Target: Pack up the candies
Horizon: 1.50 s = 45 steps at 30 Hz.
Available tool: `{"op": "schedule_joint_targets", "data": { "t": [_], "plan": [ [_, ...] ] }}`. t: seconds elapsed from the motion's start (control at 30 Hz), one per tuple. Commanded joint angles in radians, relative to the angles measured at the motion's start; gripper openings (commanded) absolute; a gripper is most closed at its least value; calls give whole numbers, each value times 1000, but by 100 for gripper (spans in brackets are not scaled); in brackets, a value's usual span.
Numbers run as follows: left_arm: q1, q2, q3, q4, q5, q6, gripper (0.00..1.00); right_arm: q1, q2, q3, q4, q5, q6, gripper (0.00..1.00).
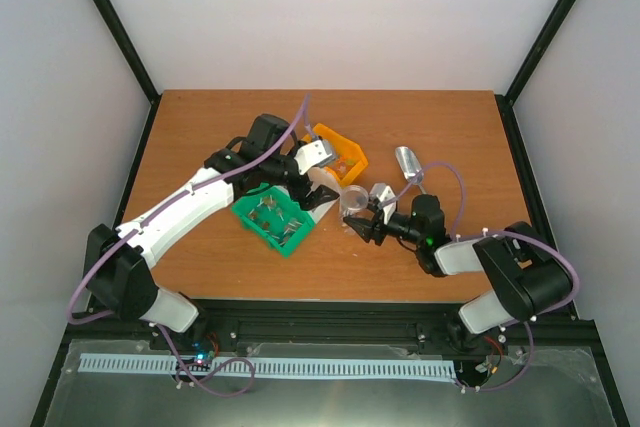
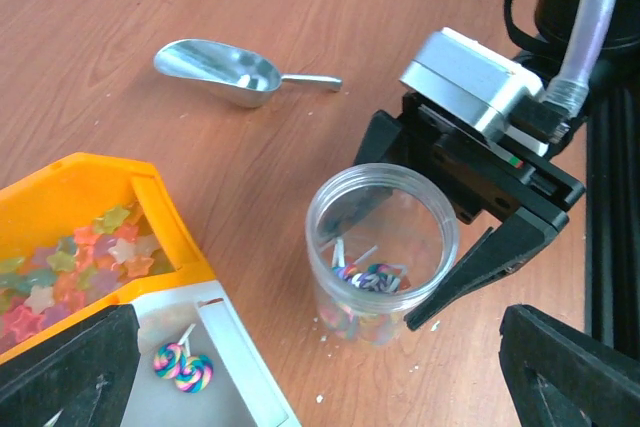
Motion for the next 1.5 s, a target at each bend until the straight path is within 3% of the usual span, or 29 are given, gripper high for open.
{"op": "schedule_joint_targets", "data": {
  "t": [0.0,0.53,0.73,0.87,1.0,1.2,1.47],
  "plan": [
    [10,-29,13,31,-57,-52,100,0,44,-32,165,73,-33,6],
    [11,-28,10,31,-55,-56,100,23,275,-44,389,135,-4,20],
    [11,-21,7,31,-53,-58,100,35,293,-54,405,167,19,77],
    [11,-22,-4,31,-54,-56,100,36,289,-60,398,177,47,98],
    [11,-30,-13,31,-65,-48,100,36,241,-63,339,166,58,100],
    [12,-21,-20,4,-71,-22,100,34,61,-13,19,133,30,100],
    [13,-14,-15,-53,-104,30,100,29,-48,81,-404,111,-16,100]
  ]
}}
